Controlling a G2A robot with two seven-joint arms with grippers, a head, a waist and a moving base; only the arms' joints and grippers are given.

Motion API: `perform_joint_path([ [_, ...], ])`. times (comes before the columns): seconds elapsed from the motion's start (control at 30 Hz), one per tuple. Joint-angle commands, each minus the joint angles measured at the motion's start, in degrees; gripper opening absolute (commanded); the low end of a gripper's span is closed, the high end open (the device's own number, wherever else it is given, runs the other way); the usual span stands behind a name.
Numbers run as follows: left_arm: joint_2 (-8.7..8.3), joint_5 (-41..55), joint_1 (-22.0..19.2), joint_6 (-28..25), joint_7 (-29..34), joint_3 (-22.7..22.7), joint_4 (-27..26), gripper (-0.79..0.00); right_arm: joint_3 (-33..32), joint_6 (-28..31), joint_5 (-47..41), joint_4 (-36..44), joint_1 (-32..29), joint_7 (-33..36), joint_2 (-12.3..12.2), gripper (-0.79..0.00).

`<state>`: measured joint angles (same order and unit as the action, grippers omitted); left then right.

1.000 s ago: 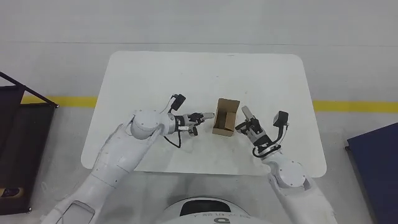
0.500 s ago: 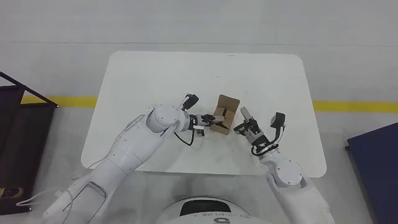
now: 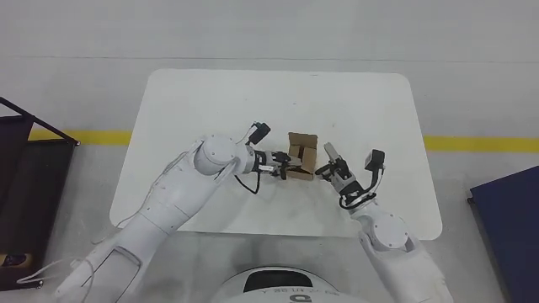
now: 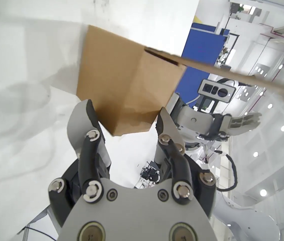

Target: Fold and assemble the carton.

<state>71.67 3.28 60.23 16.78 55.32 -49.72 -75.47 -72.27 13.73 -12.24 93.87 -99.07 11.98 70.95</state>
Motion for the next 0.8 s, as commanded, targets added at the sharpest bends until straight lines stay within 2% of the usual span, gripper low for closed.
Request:
perform_joint_path([
  [0.0,-0.67,-0.2,0.6,-0.3,1.1,-1.8,-1.3,0.0,0.1,-0.3,0.2,-0.2,0.3,0.1,0.0,0.0],
  [0.17,-1.88,1.3,2.7,-0.4,1.0,-6.1,-5.0,0.0,0.4,-0.6,0.0,-0.6,1.0,0.4,0.1,0.0],
  [0.33,-2.98,-2.3,4.2,0.1,1.1,-7.9,-6.3,0.0,0.6,-0.8,0.1,-0.8,1.5,0.5,0.2,0.0],
  [0.53,-3.73,-8.6,5.3,-1.0,1.9,-6.7,-6.1,0.0,0.7,-1.0,0.2,-0.9,1.8,0.7,0.3,0.0],
  [0.77,-2.94,-9.6,3.7,-1.0,0.9,-3.1,-3.7,0.0,1.2,-1.3,0.1,-1.0,2.4,1.0,0.4,0.0],
])
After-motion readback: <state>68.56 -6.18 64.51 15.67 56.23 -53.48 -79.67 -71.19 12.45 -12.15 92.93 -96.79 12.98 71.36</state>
